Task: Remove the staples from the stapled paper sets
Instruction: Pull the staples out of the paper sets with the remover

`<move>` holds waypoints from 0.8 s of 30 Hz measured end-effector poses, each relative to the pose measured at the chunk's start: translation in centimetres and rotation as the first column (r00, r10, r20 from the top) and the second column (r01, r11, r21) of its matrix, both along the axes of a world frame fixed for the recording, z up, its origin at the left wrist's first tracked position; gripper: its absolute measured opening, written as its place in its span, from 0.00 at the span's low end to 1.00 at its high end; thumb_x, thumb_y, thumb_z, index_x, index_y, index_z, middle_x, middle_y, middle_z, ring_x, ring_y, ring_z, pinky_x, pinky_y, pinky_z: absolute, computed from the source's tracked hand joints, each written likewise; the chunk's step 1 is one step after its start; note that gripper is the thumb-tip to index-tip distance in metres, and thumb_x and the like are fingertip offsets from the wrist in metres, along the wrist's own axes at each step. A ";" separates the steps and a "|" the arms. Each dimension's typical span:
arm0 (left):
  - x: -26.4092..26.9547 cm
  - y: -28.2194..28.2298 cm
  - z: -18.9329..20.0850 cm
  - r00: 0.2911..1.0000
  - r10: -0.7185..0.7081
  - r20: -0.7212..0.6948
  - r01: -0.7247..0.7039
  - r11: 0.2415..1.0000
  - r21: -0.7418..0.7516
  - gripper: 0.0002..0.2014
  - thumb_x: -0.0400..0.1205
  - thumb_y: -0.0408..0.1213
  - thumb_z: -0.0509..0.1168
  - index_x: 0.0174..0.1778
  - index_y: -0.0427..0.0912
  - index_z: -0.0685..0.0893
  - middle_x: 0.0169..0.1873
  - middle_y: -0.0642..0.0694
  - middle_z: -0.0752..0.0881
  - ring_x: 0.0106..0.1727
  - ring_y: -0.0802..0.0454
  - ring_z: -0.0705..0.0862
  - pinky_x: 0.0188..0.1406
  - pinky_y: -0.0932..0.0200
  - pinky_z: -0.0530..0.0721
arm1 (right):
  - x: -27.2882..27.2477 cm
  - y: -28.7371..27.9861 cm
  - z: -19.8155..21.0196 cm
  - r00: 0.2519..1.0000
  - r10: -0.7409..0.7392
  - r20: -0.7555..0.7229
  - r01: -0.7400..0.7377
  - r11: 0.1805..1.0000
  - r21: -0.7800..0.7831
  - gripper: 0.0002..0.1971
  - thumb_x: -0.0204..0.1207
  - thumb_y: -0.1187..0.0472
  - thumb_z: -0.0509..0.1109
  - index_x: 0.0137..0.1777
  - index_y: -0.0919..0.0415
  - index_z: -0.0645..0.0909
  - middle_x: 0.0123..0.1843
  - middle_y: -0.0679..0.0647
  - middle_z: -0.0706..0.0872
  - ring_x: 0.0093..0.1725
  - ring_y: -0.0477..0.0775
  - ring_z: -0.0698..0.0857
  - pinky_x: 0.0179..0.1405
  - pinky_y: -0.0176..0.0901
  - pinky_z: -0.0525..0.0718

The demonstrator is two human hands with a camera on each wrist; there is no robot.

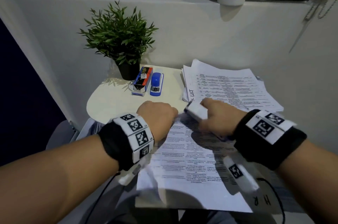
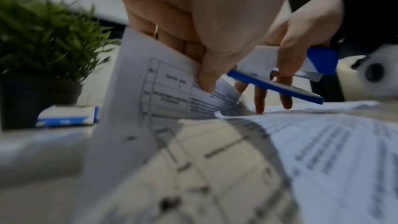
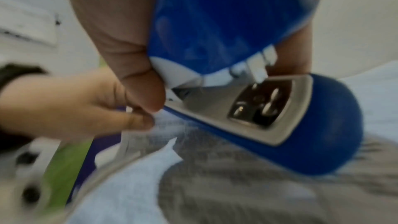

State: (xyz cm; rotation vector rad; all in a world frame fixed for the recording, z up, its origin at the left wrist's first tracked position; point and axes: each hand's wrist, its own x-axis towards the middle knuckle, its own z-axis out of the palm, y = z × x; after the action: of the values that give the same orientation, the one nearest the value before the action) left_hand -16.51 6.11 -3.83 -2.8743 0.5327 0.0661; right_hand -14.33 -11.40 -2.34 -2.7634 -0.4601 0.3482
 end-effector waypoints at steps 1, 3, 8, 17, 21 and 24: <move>0.2 0.2 0.3 0.999 0.032 -0.023 -0.034 0.996 -0.088 0.12 0.80 0.34 0.57 0.57 0.48 0.78 0.54 0.48 0.83 0.54 0.45 0.81 0.43 0.54 0.73 | 0.4 -0.3 0.5 0.996 -0.077 0.036 0.072 0.989 0.126 0.20 0.73 0.49 0.72 0.57 0.56 0.69 0.49 0.55 0.81 0.44 0.55 0.79 0.39 0.43 0.74; 0.3 0.7 0.6 0.995 0.084 -0.045 -0.093 0.964 -0.250 0.12 0.82 0.35 0.55 0.58 0.49 0.80 0.54 0.47 0.84 0.54 0.45 0.81 0.43 0.54 0.78 | 0.9 -0.5 1.5 0.958 -0.269 0.096 0.199 0.869 0.452 0.19 0.75 0.47 0.71 0.58 0.54 0.69 0.47 0.50 0.80 0.44 0.52 0.79 0.39 0.41 0.73; -0.5 0.3 1.7 0.996 0.082 -0.017 -0.083 0.942 -0.326 0.13 0.85 0.40 0.54 0.59 0.49 0.81 0.55 0.46 0.84 0.55 0.45 0.81 0.43 0.55 0.76 | 0.8 0.9 2.3 0.906 -0.414 0.087 0.164 0.532 0.831 0.15 0.79 0.46 0.65 0.58 0.53 0.69 0.45 0.44 0.79 0.44 0.43 0.80 0.42 0.38 0.78; -1.6 -0.2 3.6 0.996 0.074 0.047 -0.047 0.906 -0.420 0.12 0.84 0.43 0.55 0.57 0.52 0.82 0.52 0.47 0.85 0.55 0.45 0.81 0.43 0.58 0.75 | -0.7 2.8 1.1 0.902 -0.379 0.209 0.098 0.650 0.753 0.26 0.71 0.34 0.57 0.56 0.56 0.73 0.38 0.43 0.79 0.39 0.49 0.80 0.40 0.43 0.72; -2.1 -0.1 4.0 0.996 0.051 0.075 -0.013 0.900 -0.436 0.12 0.84 0.41 0.54 0.56 0.51 0.83 0.51 0.48 0.85 0.53 0.46 0.81 0.49 0.55 0.80 | -0.3 2.1 1.3 0.893 -0.408 0.189 0.142 0.656 0.741 0.27 0.80 0.36 0.54 0.57 0.61 0.76 0.41 0.45 0.79 0.48 0.53 0.77 0.40 0.42 0.69; -2.4 -0.1 4.0 0.996 0.040 0.081 0.002 0.886 -0.463 0.12 0.85 0.41 0.55 0.57 0.51 0.82 0.52 0.50 0.85 0.54 0.48 0.81 0.51 0.54 0.80 | 0.0 2.0 1.6 0.884 -0.433 0.175 0.133 0.593 0.794 0.27 0.83 0.39 0.52 0.50 0.64 0.78 0.39 0.46 0.79 0.44 0.54 0.77 0.40 0.43 0.70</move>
State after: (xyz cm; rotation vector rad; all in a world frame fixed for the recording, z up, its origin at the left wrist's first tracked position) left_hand -18.91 6.06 0.17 -3.3265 0.5676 -0.2156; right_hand -14.31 -9.41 -0.76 -1.9671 -0.1517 -0.3786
